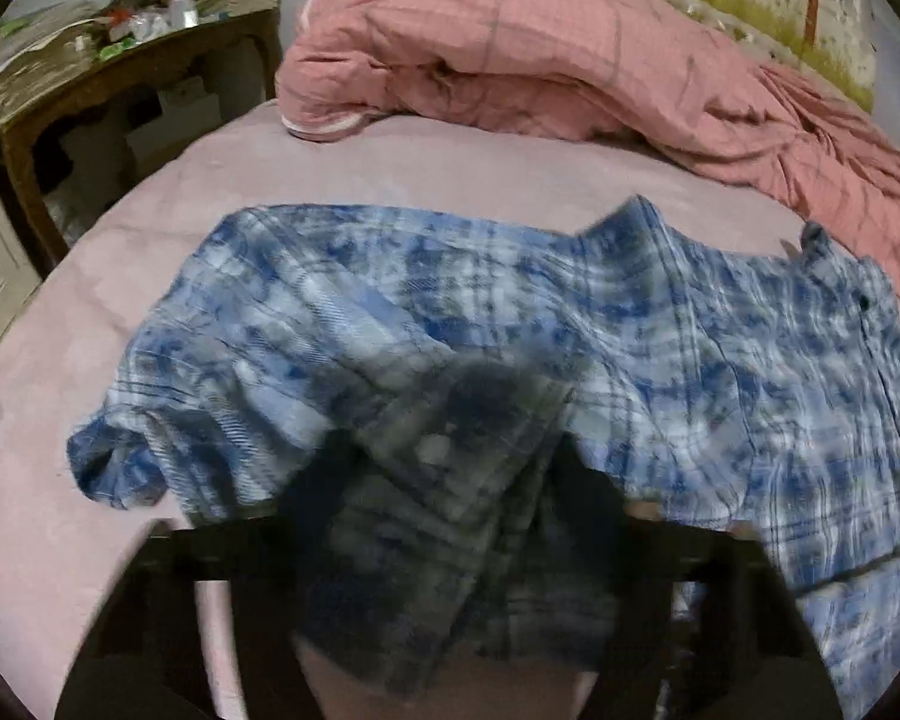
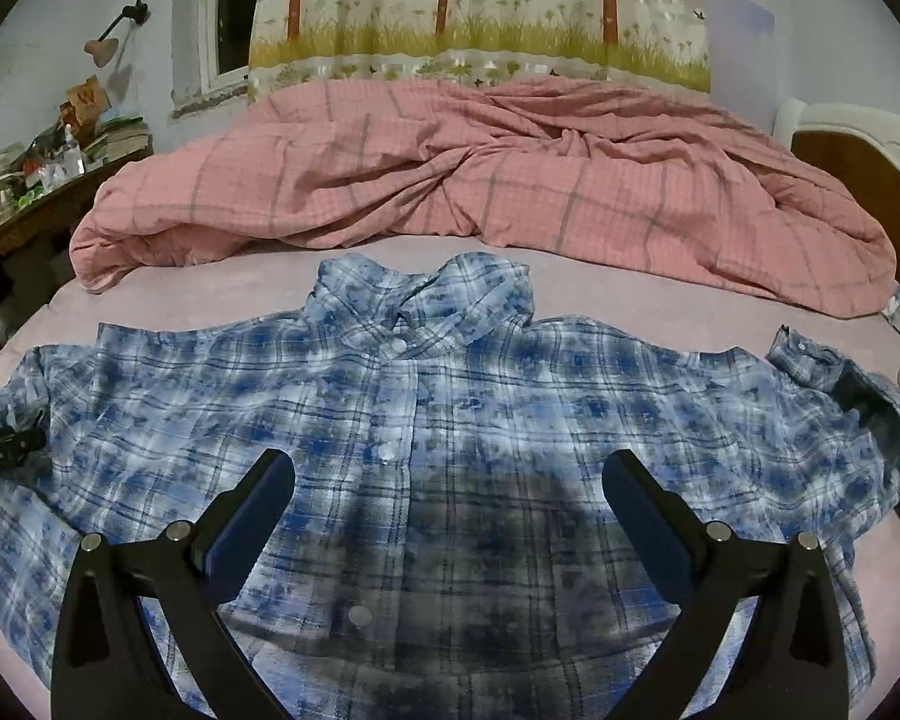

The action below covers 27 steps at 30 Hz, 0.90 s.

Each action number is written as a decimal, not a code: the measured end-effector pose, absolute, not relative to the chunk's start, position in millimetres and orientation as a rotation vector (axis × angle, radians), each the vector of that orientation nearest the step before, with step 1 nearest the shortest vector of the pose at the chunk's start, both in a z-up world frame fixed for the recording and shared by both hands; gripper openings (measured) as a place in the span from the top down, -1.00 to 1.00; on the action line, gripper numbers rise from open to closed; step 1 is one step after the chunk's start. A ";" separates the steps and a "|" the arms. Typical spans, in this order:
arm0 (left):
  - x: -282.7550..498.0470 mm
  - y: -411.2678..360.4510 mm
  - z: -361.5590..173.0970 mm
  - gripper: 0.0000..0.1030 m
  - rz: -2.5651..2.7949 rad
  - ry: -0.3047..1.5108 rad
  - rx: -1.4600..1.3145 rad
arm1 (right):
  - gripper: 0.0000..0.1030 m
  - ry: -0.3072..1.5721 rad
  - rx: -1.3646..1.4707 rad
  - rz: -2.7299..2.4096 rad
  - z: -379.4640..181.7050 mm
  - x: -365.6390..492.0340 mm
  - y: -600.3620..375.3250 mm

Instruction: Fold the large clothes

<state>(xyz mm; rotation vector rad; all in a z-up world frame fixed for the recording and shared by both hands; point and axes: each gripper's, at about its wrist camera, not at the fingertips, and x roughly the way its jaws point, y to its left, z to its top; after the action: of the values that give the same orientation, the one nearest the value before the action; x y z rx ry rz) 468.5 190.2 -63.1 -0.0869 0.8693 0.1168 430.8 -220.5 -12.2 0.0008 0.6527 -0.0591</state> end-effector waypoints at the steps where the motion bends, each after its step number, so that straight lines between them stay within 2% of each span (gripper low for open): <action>1: 465.9 193.0 -59.8 0.49 0.141 0.847 -0.094 | -1.00 0.651 -0.005 -0.061 -11.0 430.0 -219.5; 4: 458.4 206.9 -45.9 0.80 0.147 0.775 -0.148 | -1.00 0.654 -0.019 -0.068 -12.5 430.7 -218.2; 6: 454.4 212.2 -35.5 0.85 0.147 0.738 -0.176 | -1.00 0.656 -0.021 -0.069 -12.2 431.1 -218.8; 13: 430.0 181.5 17.5 0.86 -0.013 0.639 -0.236 | -1.00 0.640 -0.025 -0.066 -5.4 427.9 -220.9; 19: 431.7 89.1 62.6 0.86 -0.151 0.627 -0.191 | -1.00 0.606 0.056 0.007 16.2 414.2 -232.8; 27: 479.0 -60.7 67.7 0.86 -0.322 0.713 -0.144 | -1.00 0.577 0.074 -0.079 35.4 405.2 -273.3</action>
<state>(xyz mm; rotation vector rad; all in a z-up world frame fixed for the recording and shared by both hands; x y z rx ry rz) 479.0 -60.7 67.7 -0.1441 0.7132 -0.3220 405.2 -273.3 35.4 0.0741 0.5770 -0.0786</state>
